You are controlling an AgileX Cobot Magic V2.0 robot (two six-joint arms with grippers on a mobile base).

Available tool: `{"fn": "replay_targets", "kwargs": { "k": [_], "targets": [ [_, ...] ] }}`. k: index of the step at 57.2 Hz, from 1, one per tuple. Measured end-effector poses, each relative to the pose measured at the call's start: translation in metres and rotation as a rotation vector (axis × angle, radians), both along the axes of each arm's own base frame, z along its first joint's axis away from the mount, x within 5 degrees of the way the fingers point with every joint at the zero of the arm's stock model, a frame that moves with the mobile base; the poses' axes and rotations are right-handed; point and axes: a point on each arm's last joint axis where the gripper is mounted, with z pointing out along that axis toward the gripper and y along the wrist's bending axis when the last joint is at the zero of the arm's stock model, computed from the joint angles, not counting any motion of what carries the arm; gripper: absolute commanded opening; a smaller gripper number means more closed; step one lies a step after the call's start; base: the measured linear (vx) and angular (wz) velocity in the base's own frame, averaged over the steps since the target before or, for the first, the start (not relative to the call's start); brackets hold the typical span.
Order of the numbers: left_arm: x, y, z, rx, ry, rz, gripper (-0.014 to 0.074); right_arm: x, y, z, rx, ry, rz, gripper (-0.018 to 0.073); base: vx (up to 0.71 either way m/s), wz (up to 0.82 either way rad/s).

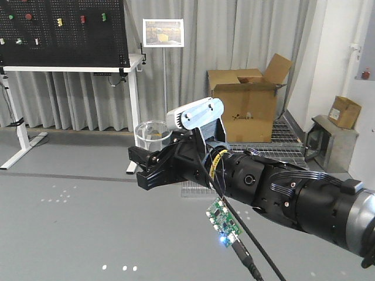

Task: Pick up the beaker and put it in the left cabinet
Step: 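Drive the base to the open white cabinet with the beaker held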

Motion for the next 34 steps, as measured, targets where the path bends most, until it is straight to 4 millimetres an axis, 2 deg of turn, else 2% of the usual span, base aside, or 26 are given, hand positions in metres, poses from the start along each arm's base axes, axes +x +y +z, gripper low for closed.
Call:
{"fn": "replay_targets", "kwargs": {
  "k": [34],
  "targets": [
    [0.0000, 0.0000, 0.0000, 0.000, 0.000, 0.000, 0.0001, 0.0000, 0.0000, 0.0000, 0.000, 0.000, 0.000, 0.0145, 0.66, 0.02]
  ]
}}
